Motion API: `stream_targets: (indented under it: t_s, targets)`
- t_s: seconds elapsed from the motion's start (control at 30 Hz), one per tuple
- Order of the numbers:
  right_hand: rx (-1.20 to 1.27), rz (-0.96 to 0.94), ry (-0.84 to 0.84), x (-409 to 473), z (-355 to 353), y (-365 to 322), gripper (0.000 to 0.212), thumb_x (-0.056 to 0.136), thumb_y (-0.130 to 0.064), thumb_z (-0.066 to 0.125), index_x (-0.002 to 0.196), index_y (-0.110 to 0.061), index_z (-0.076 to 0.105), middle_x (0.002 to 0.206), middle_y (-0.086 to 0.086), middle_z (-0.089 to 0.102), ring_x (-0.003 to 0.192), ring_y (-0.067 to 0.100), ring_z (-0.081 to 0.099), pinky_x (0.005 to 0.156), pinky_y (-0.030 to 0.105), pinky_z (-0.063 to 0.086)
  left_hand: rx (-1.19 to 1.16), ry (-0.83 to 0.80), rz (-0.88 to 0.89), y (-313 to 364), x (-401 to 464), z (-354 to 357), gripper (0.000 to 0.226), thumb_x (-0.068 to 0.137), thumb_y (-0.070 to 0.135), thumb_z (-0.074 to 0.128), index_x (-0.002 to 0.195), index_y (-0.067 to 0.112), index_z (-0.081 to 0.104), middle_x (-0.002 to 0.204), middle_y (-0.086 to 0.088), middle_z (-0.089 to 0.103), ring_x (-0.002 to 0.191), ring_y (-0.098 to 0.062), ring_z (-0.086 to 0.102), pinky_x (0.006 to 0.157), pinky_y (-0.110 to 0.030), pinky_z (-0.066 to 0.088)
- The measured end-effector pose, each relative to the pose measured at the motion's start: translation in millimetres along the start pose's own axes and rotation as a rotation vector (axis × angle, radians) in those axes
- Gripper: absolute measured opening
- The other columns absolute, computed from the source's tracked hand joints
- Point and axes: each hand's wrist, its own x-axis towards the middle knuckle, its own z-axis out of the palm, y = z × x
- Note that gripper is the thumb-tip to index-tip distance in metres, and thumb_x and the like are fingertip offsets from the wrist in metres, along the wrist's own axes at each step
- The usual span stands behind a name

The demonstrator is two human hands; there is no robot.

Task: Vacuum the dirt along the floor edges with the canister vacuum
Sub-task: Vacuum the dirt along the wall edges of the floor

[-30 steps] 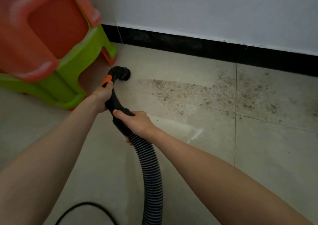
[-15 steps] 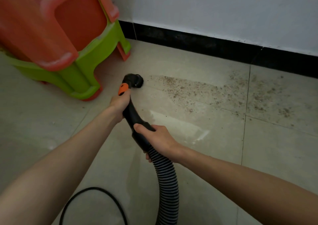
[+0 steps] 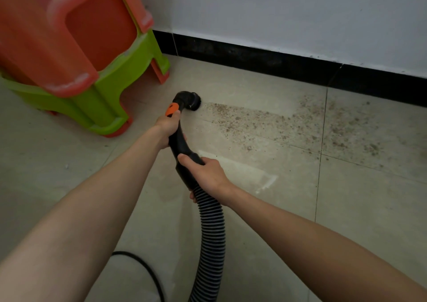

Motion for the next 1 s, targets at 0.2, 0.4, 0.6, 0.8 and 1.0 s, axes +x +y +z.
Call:
stream_targets:
  t_s: [0.2,0.4,0.6,0.8,1.0]
  targets:
    - [-0.012,0.009,-0.042,-13.2,-7.7,8.5,0.040,0.087,-0.050,0.063,0.087,-0.012,0.052,0.073,0.013,0.059,0.044,0.022,0.057,0.046,0.029,0.052,0.045,-0.041,-0.020,-9.7,-11.8,-1.6,0.041,0.098,0.037,0.044,0.122,0.004,0.039,0.084,-0.012,0.053,0.069,-0.027,0.057,0.069,-0.040,0.054]
    - [-0.048,0.039,-0.158,-39.3,-29.7,26.9,0.046,0.092,-0.045,0.058,0.108,-0.003,0.051,0.073,0.014,0.058,0.047,0.020,0.059,0.048,0.030,0.053,0.087,-0.068,0.019,-26.6,-36.3,0.4,0.029,0.090,0.030,0.055,0.105,0.008,0.043,0.090,-0.009,0.052,0.078,-0.021,0.056,0.067,-0.034,0.051]
    - [0.003,0.137,-0.317,-47.2,-29.7,39.7,0.038,0.092,-0.045,0.056,0.101,-0.009,0.055,0.082,0.011,0.063,0.069,0.026,0.064,0.074,0.042,0.057,0.127,-0.091,0.082,-42.4,-50.6,7.1,0.021,0.093,0.032,0.054,0.089,0.012,0.048,0.080,-0.005,0.050,0.069,-0.018,0.052,0.062,-0.031,0.048]
    - [0.253,0.192,-0.339,-43.0,6.9,36.2,0.041,0.096,-0.043,0.051,0.102,-0.003,0.052,0.078,0.015,0.062,0.064,0.028,0.062,0.065,0.038,0.055,0.028,-0.103,0.038,-57.3,-55.2,-12.7,0.039,0.091,0.034,0.057,0.107,0.001,0.046,0.080,-0.009,0.050,0.064,-0.022,0.052,0.060,-0.032,0.047]
    - [-0.090,0.027,-0.267,-35.8,25.5,22.0,0.033,0.098,-0.047,0.042,0.088,-0.018,0.052,0.110,0.023,0.064,0.094,0.036,0.063,0.096,0.052,0.050,-0.057,0.014,0.041,-72.0,-56.4,-33.4,0.045,0.090,0.034,0.059,0.114,-0.001,0.046,0.077,-0.008,0.049,0.064,-0.020,0.050,0.062,-0.033,0.045]
